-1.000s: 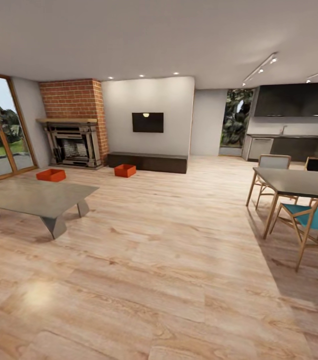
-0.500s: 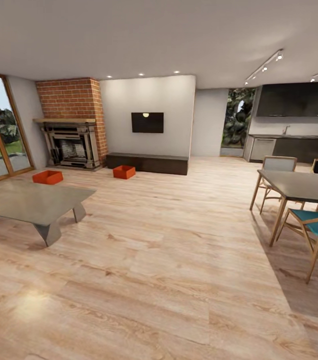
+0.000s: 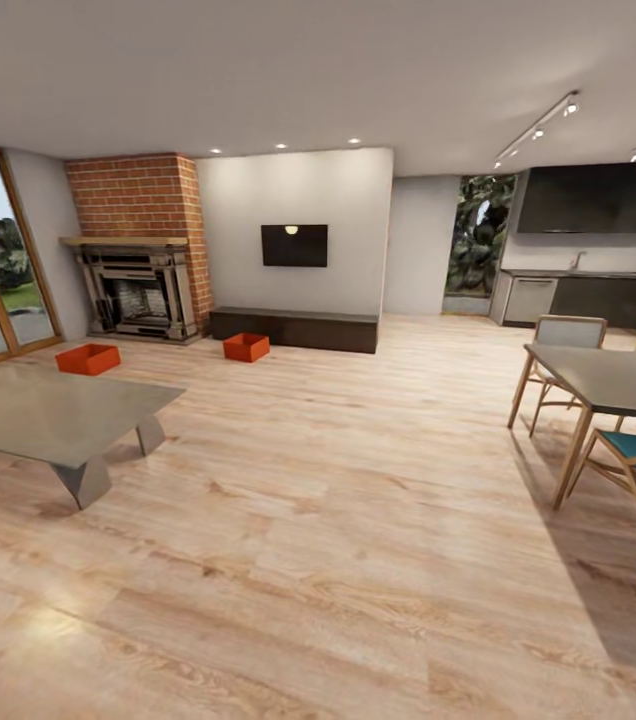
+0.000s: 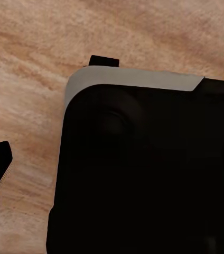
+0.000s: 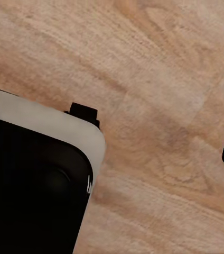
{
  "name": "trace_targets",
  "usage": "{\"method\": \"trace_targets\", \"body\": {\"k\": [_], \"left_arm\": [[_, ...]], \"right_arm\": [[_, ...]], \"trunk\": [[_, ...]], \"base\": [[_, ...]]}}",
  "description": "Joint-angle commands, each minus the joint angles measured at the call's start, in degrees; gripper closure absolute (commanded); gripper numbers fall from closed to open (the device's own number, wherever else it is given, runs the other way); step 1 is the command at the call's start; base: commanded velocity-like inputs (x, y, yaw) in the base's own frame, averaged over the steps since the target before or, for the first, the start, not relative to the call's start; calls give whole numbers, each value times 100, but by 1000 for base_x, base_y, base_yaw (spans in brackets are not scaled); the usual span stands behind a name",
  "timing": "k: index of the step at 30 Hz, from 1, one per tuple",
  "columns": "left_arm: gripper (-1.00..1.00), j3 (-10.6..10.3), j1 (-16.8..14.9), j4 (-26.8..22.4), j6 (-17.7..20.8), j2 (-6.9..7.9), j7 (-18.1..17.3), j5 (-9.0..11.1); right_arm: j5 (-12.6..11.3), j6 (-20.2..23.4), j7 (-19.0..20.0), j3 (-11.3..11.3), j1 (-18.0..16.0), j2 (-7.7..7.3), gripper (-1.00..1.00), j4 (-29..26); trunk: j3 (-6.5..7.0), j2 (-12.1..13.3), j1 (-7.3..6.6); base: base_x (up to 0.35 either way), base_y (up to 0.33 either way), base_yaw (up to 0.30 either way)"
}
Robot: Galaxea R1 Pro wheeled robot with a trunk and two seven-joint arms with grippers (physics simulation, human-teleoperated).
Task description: Move the two storage containers from the living room to the garage. In the garage, place one container on the floor and stack the other container on top of it (either order is fine).
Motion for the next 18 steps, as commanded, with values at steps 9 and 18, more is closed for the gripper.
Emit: {"method": "trace_targets", "body": {"k": [9, 18], "left_arm": [[-100, 5, -2, -1, -11, -1, 8, 40], [-100, 5, -2, -1, -9, -1, 5, 40]], "right_arm": [[-49, -30, -4, 48, -8, -1, -100, 15], [-51, -33, -4, 48, -10, -6, -100, 15]], "trunk": [[-6, -2, 3], [-6, -2, 3]], "base": [[323, 0, 0], [323, 0, 0]]}}
